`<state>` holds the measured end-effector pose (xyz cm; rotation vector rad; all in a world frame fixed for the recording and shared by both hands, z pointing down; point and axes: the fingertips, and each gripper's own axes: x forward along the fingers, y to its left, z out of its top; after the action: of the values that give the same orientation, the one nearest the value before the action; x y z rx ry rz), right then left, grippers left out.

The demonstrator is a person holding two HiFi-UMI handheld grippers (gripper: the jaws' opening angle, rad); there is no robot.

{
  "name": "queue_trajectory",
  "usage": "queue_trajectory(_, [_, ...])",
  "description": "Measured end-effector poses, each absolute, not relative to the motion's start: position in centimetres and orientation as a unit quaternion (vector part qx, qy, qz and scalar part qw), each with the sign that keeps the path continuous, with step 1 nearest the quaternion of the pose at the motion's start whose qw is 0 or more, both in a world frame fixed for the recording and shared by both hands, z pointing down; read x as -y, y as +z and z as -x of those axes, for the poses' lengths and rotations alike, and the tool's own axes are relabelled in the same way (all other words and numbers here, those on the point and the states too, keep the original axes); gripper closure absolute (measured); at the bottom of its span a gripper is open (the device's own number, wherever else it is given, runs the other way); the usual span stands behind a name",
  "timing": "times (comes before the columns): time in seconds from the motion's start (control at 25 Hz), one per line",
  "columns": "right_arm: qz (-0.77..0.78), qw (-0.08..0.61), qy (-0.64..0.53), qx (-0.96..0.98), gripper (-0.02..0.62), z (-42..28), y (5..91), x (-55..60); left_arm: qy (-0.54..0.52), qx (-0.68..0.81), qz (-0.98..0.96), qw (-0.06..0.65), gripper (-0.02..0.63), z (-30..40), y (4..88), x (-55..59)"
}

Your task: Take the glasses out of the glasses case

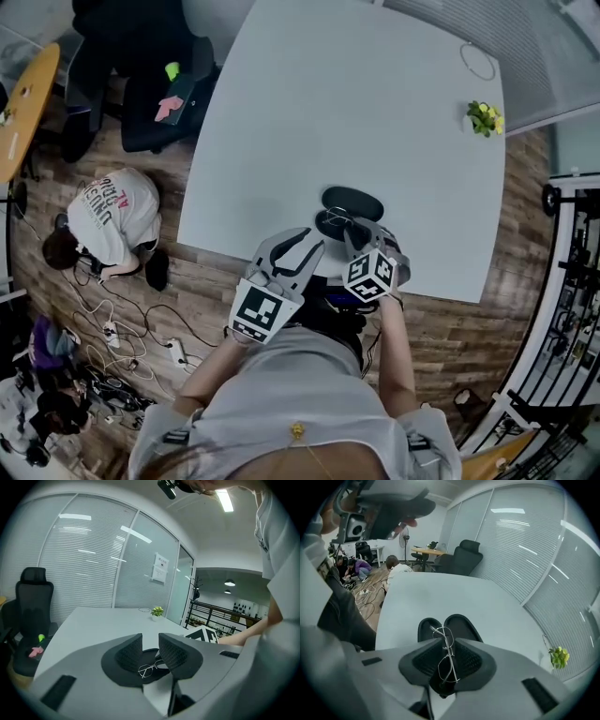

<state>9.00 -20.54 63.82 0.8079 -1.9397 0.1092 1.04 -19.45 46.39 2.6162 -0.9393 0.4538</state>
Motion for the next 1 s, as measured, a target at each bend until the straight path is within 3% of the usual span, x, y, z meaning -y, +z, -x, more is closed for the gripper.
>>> queue_trajectory(0.44, [-0.287,0.559,0.046,0.777,0.503,-9.3,69.0,20.8,0.165,0.343,-0.908,0.174,0.497,0.6,47.2,19.9])
queue_trajectory(1.0, [-0.269,0.566,0.027,0.778,0.543,-9.3,69.4,21.5,0.165,0.339,-0.91,0.172,0.497,0.8,47.1,20.5])
